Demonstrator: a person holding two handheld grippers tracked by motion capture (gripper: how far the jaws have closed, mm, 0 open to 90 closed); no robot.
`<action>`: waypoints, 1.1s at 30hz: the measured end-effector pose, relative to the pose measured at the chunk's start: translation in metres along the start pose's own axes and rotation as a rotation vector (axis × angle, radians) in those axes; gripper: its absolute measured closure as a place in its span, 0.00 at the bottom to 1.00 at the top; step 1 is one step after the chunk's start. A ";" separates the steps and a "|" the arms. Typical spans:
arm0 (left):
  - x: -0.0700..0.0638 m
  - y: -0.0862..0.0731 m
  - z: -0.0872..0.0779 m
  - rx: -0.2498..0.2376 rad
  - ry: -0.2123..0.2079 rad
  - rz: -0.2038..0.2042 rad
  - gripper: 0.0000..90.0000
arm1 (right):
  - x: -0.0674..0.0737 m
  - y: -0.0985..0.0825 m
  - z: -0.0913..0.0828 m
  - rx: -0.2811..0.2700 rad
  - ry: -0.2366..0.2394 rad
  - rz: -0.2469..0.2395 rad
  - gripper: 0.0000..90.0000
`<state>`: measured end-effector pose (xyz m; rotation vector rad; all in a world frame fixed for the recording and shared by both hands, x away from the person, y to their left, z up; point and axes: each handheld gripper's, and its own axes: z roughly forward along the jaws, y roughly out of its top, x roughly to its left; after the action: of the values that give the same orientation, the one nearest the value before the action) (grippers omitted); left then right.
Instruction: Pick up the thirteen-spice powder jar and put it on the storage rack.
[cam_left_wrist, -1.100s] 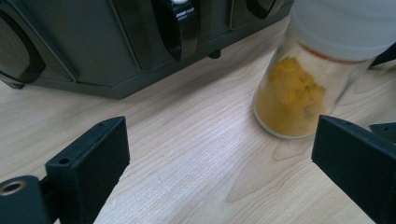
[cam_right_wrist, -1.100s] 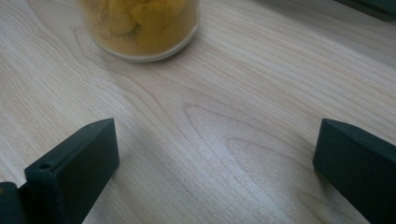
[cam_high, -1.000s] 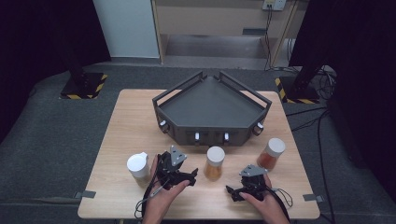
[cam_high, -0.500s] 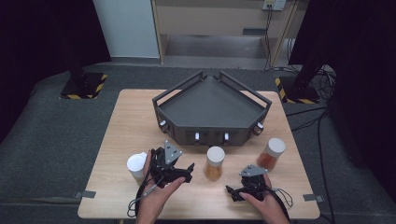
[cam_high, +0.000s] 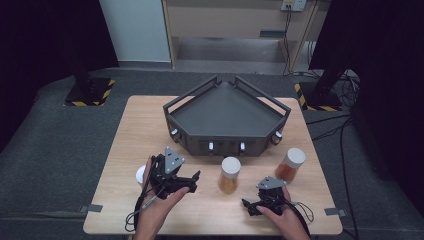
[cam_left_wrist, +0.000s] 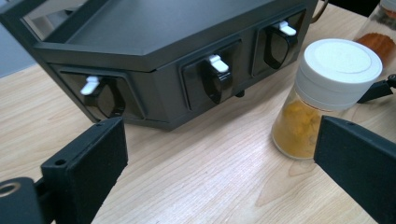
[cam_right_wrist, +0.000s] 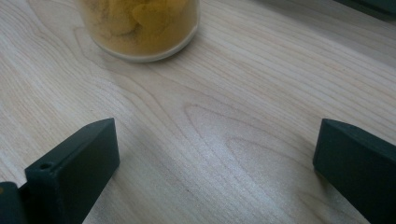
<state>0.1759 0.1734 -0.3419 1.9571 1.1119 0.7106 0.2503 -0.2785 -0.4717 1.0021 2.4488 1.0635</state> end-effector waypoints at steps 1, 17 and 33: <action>0.001 -0.001 -0.002 -0.001 0.004 -0.004 0.02 | 0.000 0.000 0.000 0.000 0.000 0.000 0.00; 0.018 -0.018 -0.021 -0.023 0.059 -0.029 0.02 | 0.000 0.000 0.000 0.000 -0.002 0.000 0.00; 0.029 -0.040 -0.032 -0.039 0.106 -0.048 0.01 | 0.000 0.000 0.000 0.000 -0.002 0.001 0.00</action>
<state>0.1467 0.2233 -0.3545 1.8714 1.1956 0.8120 0.2499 -0.2783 -0.4717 1.0034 2.4476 1.0619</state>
